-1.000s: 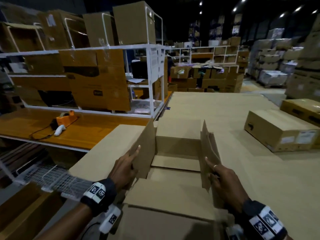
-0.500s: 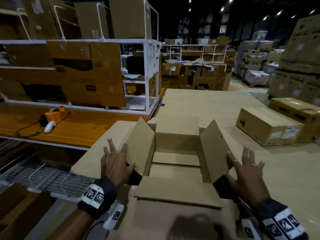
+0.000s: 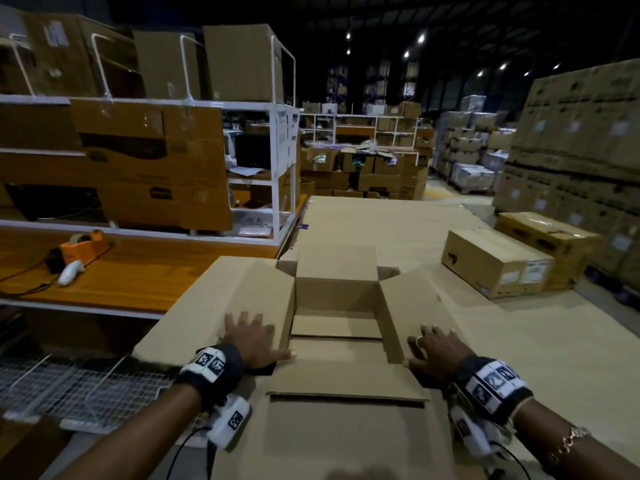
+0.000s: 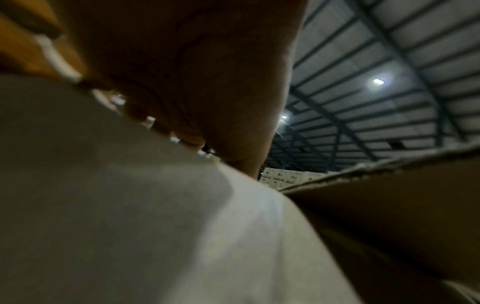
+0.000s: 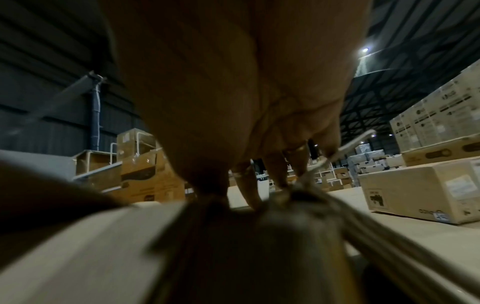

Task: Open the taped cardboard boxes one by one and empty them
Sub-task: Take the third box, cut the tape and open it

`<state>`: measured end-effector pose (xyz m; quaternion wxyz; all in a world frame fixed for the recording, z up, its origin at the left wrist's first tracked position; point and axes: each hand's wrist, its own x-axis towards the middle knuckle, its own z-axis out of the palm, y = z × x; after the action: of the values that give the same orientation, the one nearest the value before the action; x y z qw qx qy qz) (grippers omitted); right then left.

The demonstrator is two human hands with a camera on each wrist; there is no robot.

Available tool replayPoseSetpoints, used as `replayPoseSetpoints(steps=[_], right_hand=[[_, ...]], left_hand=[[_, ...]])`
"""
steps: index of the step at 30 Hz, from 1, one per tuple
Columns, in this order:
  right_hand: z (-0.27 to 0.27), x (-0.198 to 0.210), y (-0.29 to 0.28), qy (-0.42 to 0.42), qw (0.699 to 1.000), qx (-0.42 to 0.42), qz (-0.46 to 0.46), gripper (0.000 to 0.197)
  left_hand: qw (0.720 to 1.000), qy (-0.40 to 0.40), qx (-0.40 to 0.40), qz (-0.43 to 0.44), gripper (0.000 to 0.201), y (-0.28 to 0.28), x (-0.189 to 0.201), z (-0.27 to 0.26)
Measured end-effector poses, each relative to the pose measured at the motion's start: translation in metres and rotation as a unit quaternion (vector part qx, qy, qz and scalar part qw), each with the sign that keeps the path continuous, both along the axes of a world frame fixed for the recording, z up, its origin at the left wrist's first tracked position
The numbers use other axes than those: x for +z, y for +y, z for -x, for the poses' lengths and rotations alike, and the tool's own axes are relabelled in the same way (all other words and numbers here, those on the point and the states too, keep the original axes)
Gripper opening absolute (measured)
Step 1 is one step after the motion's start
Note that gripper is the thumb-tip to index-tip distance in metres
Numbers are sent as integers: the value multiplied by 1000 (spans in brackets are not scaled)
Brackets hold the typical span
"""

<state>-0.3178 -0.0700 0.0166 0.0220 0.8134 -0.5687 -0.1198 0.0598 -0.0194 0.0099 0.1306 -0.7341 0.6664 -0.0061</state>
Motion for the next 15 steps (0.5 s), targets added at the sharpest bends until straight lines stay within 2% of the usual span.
replayPoseSetpoints(steps=[4,7,11,12,15], right_hand=[[-1,-17,1,8,999,-16,37,52],[-10,-21,10,-4,998,-45,47,51],[-10,-20,23,-47,997,-52,41,49],[-11,-16,28,-67,996,-52,42,48],[-16,-7,42,-135,987,-52,74,49]], left_hand=[[994,68,-75,-32,139,0,-3,-14],[992,85,-83,-42,130,4,2,-15],[988,133,-73,-40,142,10,4,-15],[986,146,-67,-35,137,11,5,-14],[985,165,-51,-13,104,18,15,-4]])
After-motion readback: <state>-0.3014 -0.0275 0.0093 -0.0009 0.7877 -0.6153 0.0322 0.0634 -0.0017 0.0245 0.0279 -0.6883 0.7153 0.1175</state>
